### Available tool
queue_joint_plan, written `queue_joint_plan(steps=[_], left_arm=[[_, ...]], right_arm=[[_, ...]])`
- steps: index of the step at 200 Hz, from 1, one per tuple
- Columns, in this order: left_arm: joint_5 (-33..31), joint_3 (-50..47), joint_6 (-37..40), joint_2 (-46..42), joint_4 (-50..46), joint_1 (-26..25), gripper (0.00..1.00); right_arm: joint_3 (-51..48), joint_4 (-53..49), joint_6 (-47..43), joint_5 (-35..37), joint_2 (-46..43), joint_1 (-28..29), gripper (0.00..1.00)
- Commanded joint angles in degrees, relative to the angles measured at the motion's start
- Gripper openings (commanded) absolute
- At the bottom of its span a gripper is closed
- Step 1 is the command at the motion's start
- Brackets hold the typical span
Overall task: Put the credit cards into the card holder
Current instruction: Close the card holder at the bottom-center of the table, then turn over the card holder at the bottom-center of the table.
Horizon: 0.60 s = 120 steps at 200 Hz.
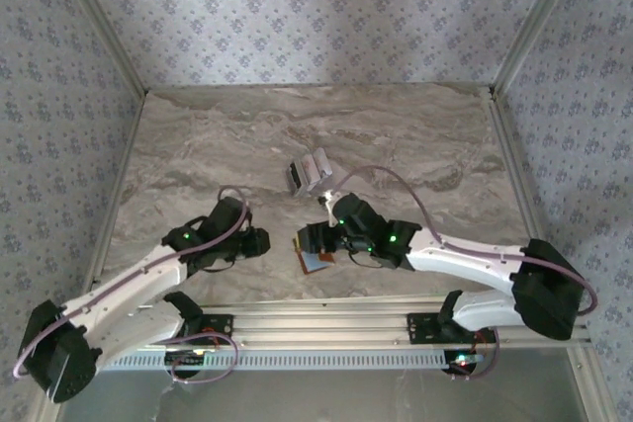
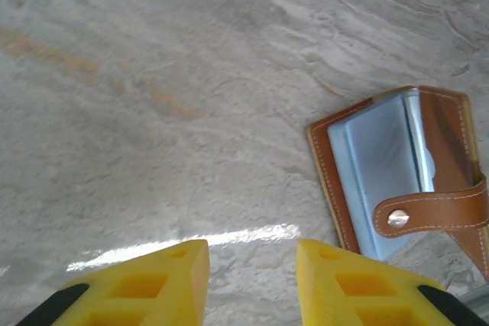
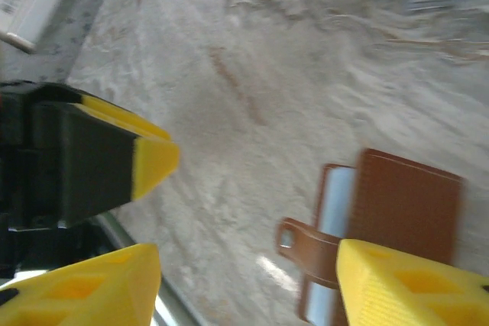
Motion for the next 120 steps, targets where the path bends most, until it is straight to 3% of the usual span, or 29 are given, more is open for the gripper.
queue_joint_plan(steps=[1, 30, 58, 100, 120], left_arm=[[-0.39, 5.27, 2.88, 3.24, 2.37, -1.92, 0.35], [-2.50, 11.98, 4.52, 9.92, 2.23, -4.85, 0.34], [-2.28, 16.28, 5.40, 15.54, 2.61, -5.91, 0.34], [-1.06, 19.59, 6.46, 22.22, 2.86, -7.15, 0.32], [-0.79, 19.24, 6.32, 24.41, 3.90, -7.52, 0.29]], right_arm=[[-3.68, -3.82, -0.42, 2.23, -4.15, -1.49, 0.56], [-6.93, -4.35, 0.35, 4.63, -5.00, -3.15, 0.29], [-6.75, -0.64, 0.63, 3.92, 1.81, -1.10, 0.14], [-2.99, -0.99, -0.26, 7.67, 11.04, 1.91, 0.11], [-2.31, -1.08, 0.00, 8.70, 12.75, 2.61, 0.26]])
